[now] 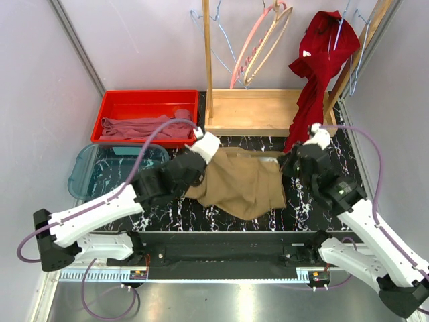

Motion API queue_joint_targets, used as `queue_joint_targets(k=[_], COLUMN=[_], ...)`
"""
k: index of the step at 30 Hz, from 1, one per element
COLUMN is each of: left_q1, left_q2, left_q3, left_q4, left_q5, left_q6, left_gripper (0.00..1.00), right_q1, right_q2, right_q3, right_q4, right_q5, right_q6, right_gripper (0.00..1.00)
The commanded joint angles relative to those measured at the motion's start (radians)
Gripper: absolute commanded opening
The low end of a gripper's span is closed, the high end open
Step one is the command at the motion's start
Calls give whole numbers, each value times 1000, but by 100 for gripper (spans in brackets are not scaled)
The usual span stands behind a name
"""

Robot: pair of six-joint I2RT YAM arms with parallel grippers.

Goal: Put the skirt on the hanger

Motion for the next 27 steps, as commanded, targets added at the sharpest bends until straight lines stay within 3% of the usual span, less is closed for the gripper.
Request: queue_joint_targets(k=[1,4,6,7,9,10,13,17,22,27], left_q1=[15,14,12,12,12,12,12,14,15,40], left_q2=[9,65,89,103,93,80,11,-99,-213,-132], left_q3=[-194,-268,-294,-299,-288,-282,-238,-167,-179,-260], left_q4=[41,59,50,41,4,-7,-51,-131,-93,-15], left_q5=[202,319,324,318,297,284,283,257,264,325], left_q6=[-286,-389,-434,-437,-442,-436,-402,-388,-443,-671], left_gripper=[2,21,27,41,55,72,88,99,99,99], right_q1=[-9,-9,-9,-9,-9,-9,-9,-9,-9,-9], right_q2=[-54,-53,-33,-24,2,7,10,-8,-28,-53], right_q3=[-179,-329,-359,-371,-368,-363,-357,-362,-372,-386], right_q4=[16,112,140,145,145,145,143,142,137,131], right_q5=[123,76,53,50,41,37,42,51,37,2], right_q6=[157,228,243,255,251,245,233,229,229,229], right_gripper=[0,0,0,0,0,2,4,7,7,7])
